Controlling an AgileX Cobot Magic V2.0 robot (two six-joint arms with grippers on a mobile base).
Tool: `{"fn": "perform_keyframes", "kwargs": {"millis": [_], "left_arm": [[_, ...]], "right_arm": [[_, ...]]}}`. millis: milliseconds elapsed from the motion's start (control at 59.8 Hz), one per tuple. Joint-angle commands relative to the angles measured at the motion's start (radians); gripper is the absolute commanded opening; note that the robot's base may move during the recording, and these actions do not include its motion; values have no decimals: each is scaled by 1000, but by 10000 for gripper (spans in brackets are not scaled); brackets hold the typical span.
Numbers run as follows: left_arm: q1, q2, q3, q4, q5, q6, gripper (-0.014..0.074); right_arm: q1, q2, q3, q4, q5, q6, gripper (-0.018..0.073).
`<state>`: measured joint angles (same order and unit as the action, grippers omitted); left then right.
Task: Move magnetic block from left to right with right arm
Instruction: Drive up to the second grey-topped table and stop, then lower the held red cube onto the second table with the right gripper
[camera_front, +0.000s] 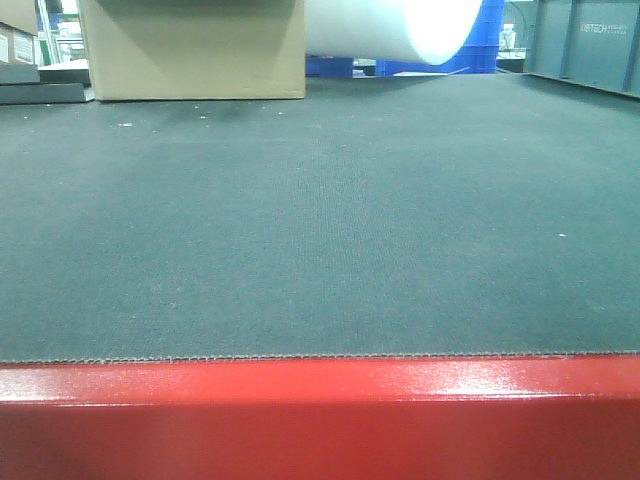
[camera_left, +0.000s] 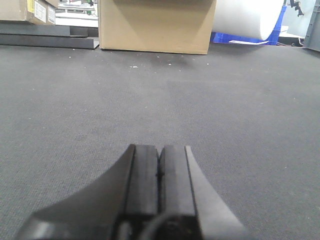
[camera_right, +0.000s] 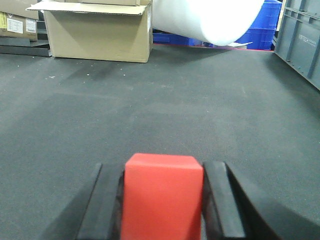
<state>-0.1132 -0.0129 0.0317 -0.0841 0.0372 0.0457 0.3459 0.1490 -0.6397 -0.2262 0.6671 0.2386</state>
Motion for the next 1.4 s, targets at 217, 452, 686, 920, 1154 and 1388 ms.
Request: {"fn": "perform_keyframes", "kwargs": {"millis": [217, 452, 686, 920, 1154, 1388], "left_arm": [[-4, -10, 9, 1, -82, 0, -116], [-4, -10, 9, 1, -82, 0, -116], [-4, -10, 9, 1, -82, 0, -116], [-4, -10, 9, 1, -82, 0, -116], [-4, -10, 9, 1, -82, 0, -116], [-4, -10, 9, 1, -82, 0, -116]], "right_arm": [[-1, 58, -42, 0, -110, -7, 180], [6, 412, -245, 22, -117, -7, 183], [113, 807, -449, 71, -113, -59, 183], [140, 1209, -677, 96, -51, -59, 183], [139, 1561, -844, 157, -20, -59, 183], [139, 1765, -931, 168, 12, -59, 185]]}}
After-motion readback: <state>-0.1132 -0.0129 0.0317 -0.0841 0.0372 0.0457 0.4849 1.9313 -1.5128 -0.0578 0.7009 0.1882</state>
